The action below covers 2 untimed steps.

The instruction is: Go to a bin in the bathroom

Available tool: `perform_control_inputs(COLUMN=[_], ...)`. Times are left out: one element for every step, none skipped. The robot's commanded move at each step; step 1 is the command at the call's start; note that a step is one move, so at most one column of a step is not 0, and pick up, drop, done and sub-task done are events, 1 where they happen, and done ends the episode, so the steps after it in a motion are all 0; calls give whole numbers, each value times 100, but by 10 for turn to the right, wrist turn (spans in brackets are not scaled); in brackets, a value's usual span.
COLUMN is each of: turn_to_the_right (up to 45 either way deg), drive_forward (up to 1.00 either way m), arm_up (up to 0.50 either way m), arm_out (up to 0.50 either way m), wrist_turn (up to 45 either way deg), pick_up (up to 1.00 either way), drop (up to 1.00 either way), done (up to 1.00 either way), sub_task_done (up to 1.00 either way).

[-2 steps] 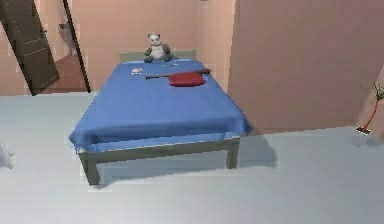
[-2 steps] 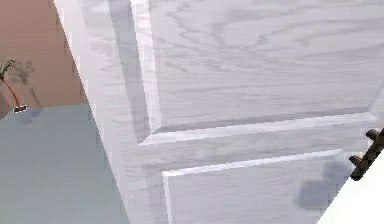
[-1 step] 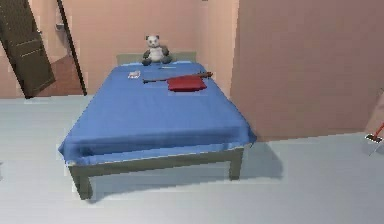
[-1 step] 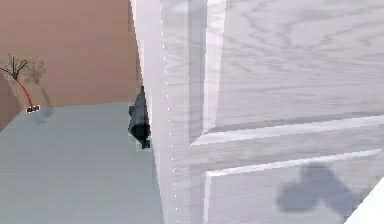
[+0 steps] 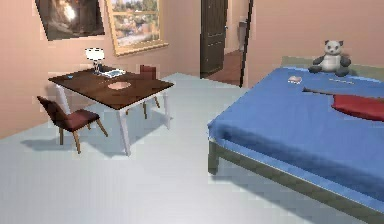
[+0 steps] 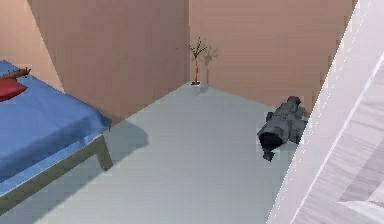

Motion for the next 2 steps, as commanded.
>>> perform_control_inputs(turn_to_the_right=[-90, -30], drive_forward=[0, 0], arm_up=[0, 0], arm_out=[0, 0], wrist_turn=[0, 0], pick_up=[0, 0], drop=[0, 0], done=[0, 0], sub_task_done=[0, 0])
